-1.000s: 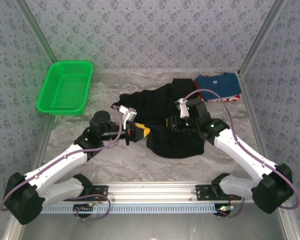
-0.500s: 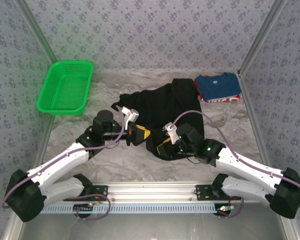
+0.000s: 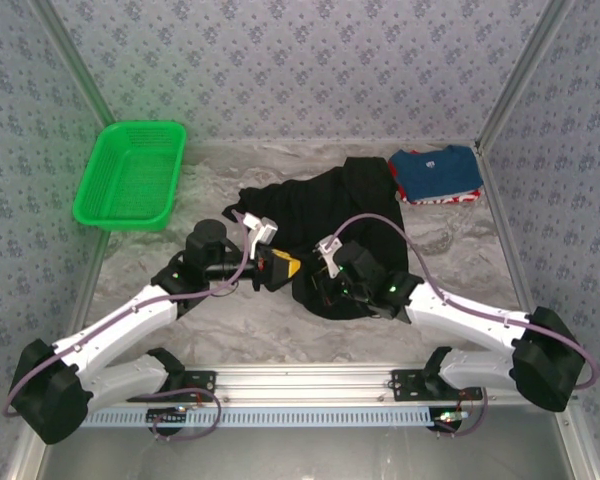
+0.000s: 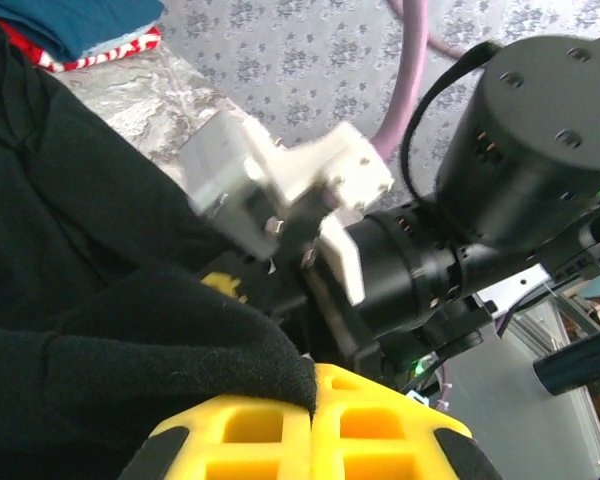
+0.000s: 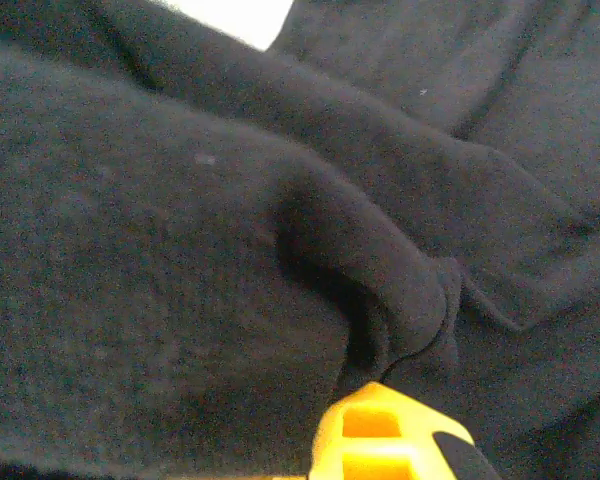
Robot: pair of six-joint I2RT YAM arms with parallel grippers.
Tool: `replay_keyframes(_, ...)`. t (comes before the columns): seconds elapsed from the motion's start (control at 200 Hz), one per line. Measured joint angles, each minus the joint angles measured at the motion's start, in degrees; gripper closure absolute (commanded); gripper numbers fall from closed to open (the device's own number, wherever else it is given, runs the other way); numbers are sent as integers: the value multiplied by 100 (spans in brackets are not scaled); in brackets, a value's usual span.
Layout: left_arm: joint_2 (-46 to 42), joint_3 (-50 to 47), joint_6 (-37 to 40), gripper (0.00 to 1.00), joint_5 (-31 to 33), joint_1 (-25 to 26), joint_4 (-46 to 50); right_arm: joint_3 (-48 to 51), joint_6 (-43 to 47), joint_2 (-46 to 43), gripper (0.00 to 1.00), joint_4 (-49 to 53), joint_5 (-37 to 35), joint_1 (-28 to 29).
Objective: Fold the inside-out t-shirt
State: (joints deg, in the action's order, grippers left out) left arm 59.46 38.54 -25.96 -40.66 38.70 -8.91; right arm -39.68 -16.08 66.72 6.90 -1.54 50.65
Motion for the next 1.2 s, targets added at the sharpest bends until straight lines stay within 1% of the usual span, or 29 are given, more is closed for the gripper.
replay_keyframes(0.06,-63,0,-4,100,201,-59,136,0,74,-299,100,173,83,-153)
replay_keyframes(0.14,-168,0,-26,100,597,-247,297,7,184,-911,100,444,442,-450)
replay_keyframes(0.205,-210,-2,-61,100,892,-428,404,35,249,-1467,100,614,933,-772)
replay_keyframes(0.27,-214,-31,-114,100,1132,-586,470,83,280,-1910,100,673,1593,-1178)
replay_keyframes(0.355,-214,-90,-160,100,1331,-686,592,131,282,-2118,100,651,2465,-1637)
replay_keyframes(0.46,-184,-101,-160,100,1528,-695,793,173,190,-1978,100,492,3340,-1991)
replay_keyframes(0.495,-153,-96,-151,95,1596,-695,859,175,131,-1862,100,387,3574,-2050)
replay_keyframes(0.555,-66,-72,-109,78,1696,-697,992,177,20,-1650,100,162,3875,-2092)
replay_keyframes(0.585,-26,-57,-79,72,1773,-699,1073,177,-55,-1543,100,46,4011,-2098)
replay_keyframes(0.62,-2,-55,-55,65,1860,-706,1176,179,-125,-1449,100,-61,4122,-2107)
replay_keyframes(0.675,-15,-55,87,59,2013,-682,1325,184,-240,-1331,100,-245,4273,-2118)
replay_keyframes(0.729,-90,-55,177,54,2168,-570,1414,186,-317,-1259,100,-387,4385,-2135)
replay_keyframes(0.829,-439,-55,413,48,2382,-164,1475,195,-428,-1204,100,-592,4509,-2155)
replay_keyframes(0.894,-629,-52,555,47,2330,92,1392,199,-459,-1191,100,-680,4590,-2173)
replay_keyframes(0.944,-612,-17,654,47,2197,240,1283,199,-470,-1191,100,-719,4638,-2184)
replay_keyframes(1.114,98,365,940,45,1727,490,1086,201,-448,-1202,100,-721,4776,-2260)
replay_keyframes(1.199,210,417,1054,44,1482,518,981,203,-402,-1237,100,-664,4806,-2308)
